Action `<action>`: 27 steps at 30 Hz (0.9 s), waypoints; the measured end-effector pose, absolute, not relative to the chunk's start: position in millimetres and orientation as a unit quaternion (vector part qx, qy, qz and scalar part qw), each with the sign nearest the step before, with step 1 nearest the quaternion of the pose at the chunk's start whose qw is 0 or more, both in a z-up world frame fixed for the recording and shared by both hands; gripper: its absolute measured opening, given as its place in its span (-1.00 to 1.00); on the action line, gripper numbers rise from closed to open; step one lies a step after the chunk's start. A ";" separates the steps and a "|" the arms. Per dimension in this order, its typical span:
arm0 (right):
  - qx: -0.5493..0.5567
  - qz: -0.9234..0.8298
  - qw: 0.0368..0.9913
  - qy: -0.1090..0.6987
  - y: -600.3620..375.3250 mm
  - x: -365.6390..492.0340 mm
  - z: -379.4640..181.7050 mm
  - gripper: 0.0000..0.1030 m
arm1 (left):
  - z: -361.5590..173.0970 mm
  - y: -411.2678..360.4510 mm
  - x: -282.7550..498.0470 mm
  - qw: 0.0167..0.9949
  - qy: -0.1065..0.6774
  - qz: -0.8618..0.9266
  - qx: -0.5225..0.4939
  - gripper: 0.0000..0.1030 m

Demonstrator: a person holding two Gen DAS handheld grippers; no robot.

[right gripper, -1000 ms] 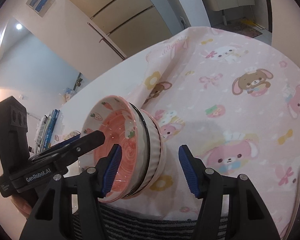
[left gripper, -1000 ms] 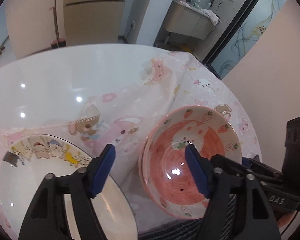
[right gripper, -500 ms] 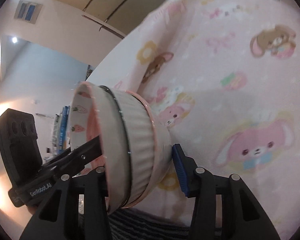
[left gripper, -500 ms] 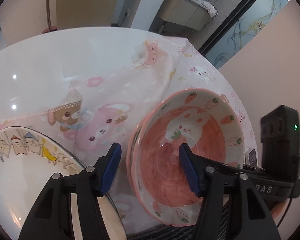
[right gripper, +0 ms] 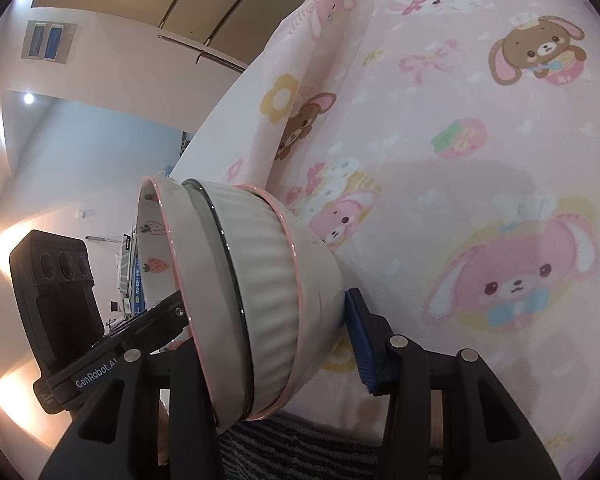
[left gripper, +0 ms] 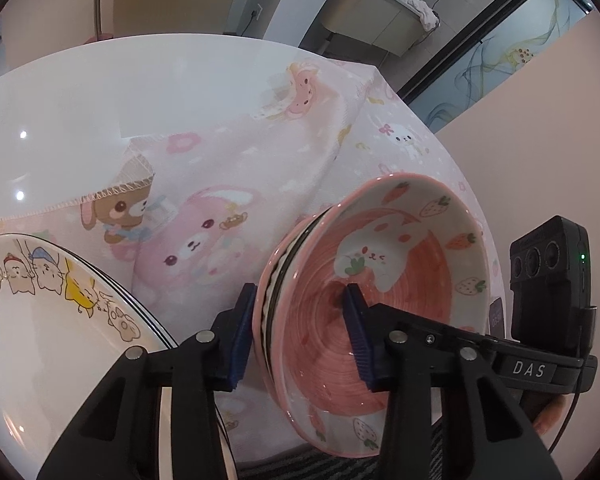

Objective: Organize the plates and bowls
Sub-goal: 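Close both grippers on the bowl rims and lift the nested bowls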

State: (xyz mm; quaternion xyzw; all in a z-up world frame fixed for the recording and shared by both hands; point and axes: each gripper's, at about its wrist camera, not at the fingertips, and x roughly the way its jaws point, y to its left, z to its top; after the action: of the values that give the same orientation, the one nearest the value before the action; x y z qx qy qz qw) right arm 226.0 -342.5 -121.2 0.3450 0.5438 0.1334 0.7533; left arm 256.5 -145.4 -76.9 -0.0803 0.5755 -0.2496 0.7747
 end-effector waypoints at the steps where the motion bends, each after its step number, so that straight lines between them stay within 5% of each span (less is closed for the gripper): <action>1: 0.346 0.132 0.752 0.545 -342.0 225.4 -120.6 -0.09 | -76.7 -146.3 256.1 0.774 0.577 -0.249 -0.080 -0.20; 27: 0.289 0.210 0.778 0.517 -253.0 213.8 -24.2 -0.08 | 25.9 -64.2 198.4 0.839 0.490 -0.217 -0.092 -0.19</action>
State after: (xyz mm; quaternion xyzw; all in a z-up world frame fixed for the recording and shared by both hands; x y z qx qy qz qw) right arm 213.8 -253.0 -24.2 0.2891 0.5173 0.2097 0.7777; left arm 198.4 -64.2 25.9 -0.0925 0.4898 -0.2174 0.8392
